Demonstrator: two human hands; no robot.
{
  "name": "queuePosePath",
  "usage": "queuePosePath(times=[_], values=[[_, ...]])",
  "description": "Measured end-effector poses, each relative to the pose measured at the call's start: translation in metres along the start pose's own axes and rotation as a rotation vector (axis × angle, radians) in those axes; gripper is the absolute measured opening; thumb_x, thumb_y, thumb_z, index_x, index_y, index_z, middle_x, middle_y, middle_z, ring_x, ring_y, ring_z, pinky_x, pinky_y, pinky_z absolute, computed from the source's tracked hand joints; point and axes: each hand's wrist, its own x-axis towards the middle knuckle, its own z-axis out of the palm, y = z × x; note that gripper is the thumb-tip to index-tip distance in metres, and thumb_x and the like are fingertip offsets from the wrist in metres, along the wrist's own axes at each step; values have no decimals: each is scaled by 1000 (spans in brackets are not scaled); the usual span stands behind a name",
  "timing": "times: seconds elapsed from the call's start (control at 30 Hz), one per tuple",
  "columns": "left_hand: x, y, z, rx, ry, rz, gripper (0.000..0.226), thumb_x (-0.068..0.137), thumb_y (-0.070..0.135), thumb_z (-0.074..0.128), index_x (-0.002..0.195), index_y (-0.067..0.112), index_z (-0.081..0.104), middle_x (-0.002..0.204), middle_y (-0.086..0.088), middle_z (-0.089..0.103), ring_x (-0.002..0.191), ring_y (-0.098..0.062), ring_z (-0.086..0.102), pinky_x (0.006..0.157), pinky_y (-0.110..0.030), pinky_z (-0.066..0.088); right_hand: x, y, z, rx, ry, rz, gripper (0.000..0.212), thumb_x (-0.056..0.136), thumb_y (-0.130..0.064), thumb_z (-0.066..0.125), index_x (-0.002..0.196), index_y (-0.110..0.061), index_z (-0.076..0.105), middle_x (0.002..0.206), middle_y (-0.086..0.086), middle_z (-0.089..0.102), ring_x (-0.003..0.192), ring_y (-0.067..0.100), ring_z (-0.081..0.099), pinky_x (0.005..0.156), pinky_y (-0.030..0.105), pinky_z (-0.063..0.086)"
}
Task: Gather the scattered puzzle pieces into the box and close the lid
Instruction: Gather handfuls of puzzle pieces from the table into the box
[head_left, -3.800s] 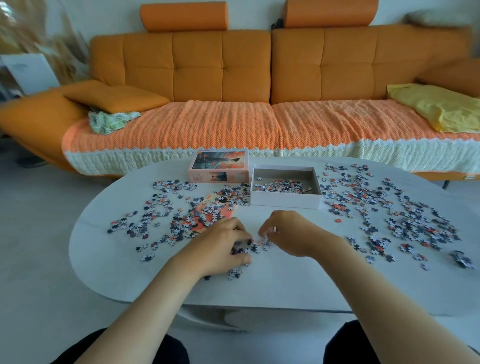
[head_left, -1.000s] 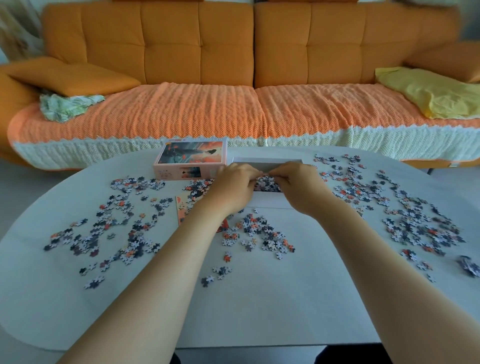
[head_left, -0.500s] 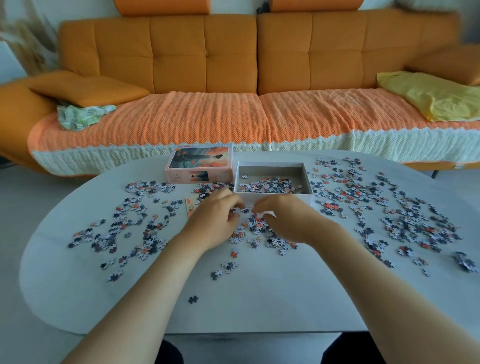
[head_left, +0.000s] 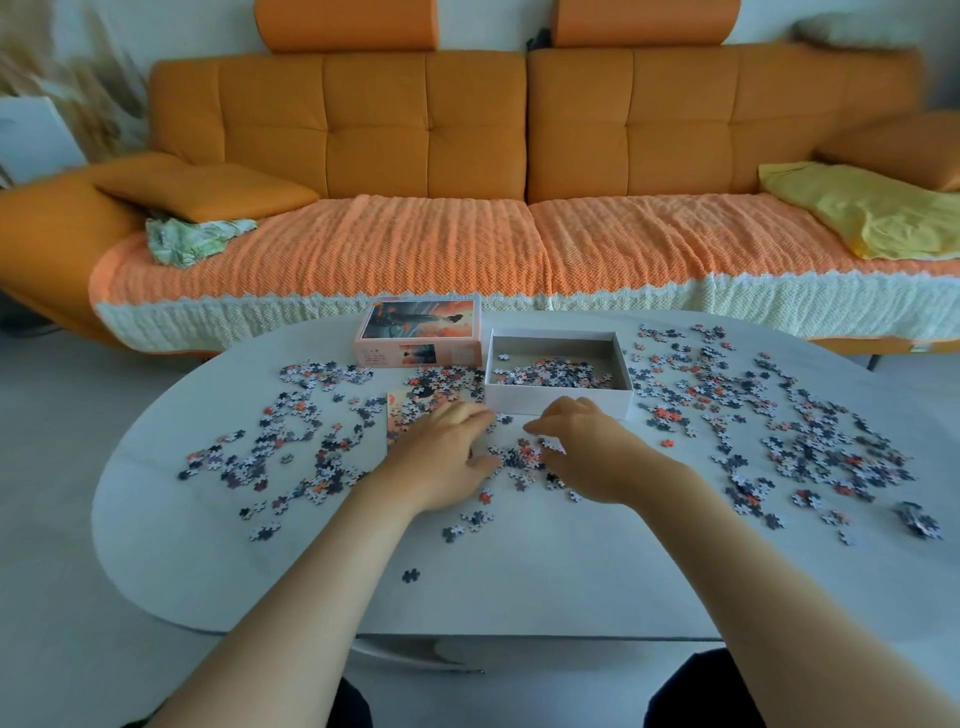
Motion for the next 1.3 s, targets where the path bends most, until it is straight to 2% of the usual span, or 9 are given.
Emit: queuePosePath(times=[0.13, 0.27, 0.43, 0.67, 0.77, 0.9, 0.97, 1.1, 1.3], values=[[3, 13, 1, -20, 12, 30, 62, 93, 50, 49, 148, 26, 34, 146, 10, 37, 136, -13, 27, 109, -36, 31, -7, -1, -4, 23, -119, 37, 43, 95, -12, 46, 130, -35, 58, 128, -3, 46, 121, 19, 40, 103, 40, 39], [-1, 17, -2, -33, -26, 87, 71, 87, 60, 55, 147, 28, 36, 143, 11, 39, 133, -11, 32, 107, -34, 32, -18, 5, -20, 86, -105, 64, 38, 96, -24, 52, 133, -32, 55, 131, -3, 47, 118, 17, 47, 102, 37, 40], [-7, 19, -3, -60, -90, 78, 88, 78, 68, 61, 150, 30, 28, 145, 13, 31, 134, -10, 27, 107, -36, 33, -28, 12, -28, 6, -203, 216, 75, 77, -43, 77, 142, -30, 43, 130, -2, 45, 112, 19, 52, 97, 33, 45], [-1, 26, 5, -108, -24, 103, 63, 92, 45, 59, 147, 23, 38, 134, 8, 42, 131, -11, 31, 107, -36, 34, -9, -5, -12, 23, -78, 175, 25, 84, -22, 68, 107, -15, 69, 105, 5, 63, 88, 21, 60, 78, 37, 56], [0, 19, -1, -116, 2, 84, 69, 89, 48, 62, 148, 22, 37, 141, 8, 37, 134, -12, 29, 111, -37, 31, -6, 0, -11, 35, -90, 194, 45, 81, -31, 73, 122, -13, 62, 119, 5, 58, 99, 23, 59, 86, 36, 53], [-2, 13, -3, 63, -53, 95, 76, 87, 60, 54, 150, 27, 30, 145, 7, 29, 137, -17, 20, 114, -42, 24, -7, 1, -12, 54, -149, 213, 85, 76, -49, 75, 147, -25, 36, 134, 1, 39, 116, 24, 50, 95, 36, 46], [-3, 15, 0, 38, -82, 91, 69, 89, 58, 53, 149, 30, 32, 142, 7, 33, 134, -16, 22, 111, -41, 26, -4, -4, -10, 46, -158, 196, 77, 78, -50, 73, 143, -26, 41, 129, 2, 39, 109, 24, 54, 92, 36, 48], [2, 19, 3, -89, -34, 87, 58, 92, 44, 58, 144, 25, 45, 125, 6, 43, 121, -13, 32, 103, -33, 34, 5, -15, -7, 70, -144, 128, 36, 84, -41, 71, 116, -27, 63, 106, 1, 42, 79, 15, 54, 67, 28, 51], [7, 17, 2, -169, 5, 85, 47, 90, 37, 65, 133, 21, 57, 114, 5, 52, 114, -12, 43, 95, -28, 37, 8, -14, -8, 127, -56, 132, 24, 83, -33, 71, 105, -23, 70, 99, -1, 57, 79, 17, 61, 53, 24, 52]])
